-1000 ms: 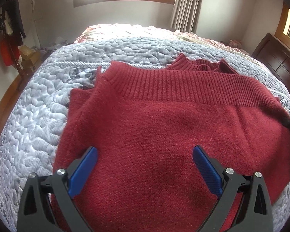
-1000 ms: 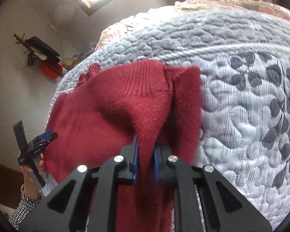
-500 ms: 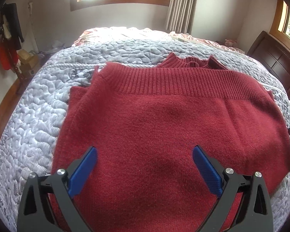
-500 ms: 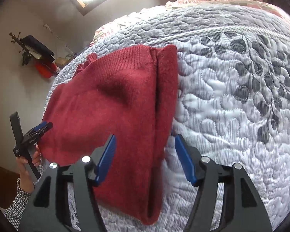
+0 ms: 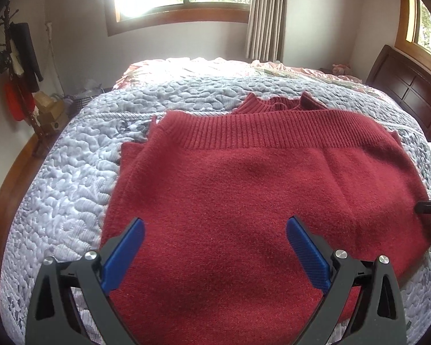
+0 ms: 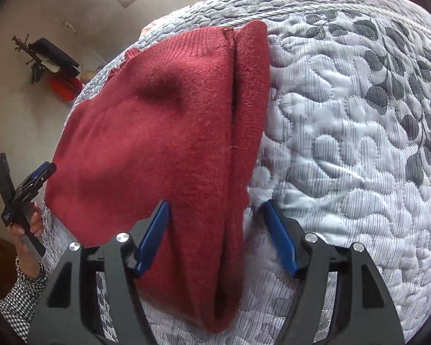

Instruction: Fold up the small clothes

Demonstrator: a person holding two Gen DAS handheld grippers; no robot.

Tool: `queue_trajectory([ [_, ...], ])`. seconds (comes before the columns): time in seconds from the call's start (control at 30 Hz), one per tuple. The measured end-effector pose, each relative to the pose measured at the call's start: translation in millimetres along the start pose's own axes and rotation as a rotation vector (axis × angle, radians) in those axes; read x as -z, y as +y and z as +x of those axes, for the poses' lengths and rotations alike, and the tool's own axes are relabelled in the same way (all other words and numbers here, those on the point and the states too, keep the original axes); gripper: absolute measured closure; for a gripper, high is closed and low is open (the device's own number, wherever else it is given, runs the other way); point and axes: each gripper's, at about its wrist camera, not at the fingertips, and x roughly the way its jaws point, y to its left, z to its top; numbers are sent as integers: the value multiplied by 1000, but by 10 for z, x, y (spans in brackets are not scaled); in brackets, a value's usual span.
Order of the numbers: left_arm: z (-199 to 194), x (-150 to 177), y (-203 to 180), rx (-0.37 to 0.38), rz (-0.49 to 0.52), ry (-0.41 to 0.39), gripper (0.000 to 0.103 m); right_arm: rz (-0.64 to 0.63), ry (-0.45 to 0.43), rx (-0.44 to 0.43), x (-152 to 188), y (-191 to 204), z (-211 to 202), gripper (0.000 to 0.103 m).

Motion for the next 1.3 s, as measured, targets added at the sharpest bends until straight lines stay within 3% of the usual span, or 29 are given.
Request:
queue_trajectory([
  [0.03,-10,0,3,0,0,-3,4,-11,5,-10,-9,32,20,45],
  [0.17,-24,-2,0,-2,8,-12,4,-55,29,0,-8,177,98,50],
  [0.23,-9,-3,6,-1,11,-9,4,-65,28,-5,-20,239,96,68],
  [0.33,74,-3,57,-15,3,18,4,-83,7,-11,-22,297,47,78],
  [0.67,461,50,257,21,-17,130,5,-38,12,-19,71,140,61,81],
  [0.97,564,63,286,39,-8,164,3,36,17,-34,91,48,73,81],
  [1.17,464,-42,324,68,-37,173,5,41,50,70,-59,343,-97,83],
  [1.3,282,-84,422,108,-63,146,5,-3,15,60,-189,711,-283,87],
])
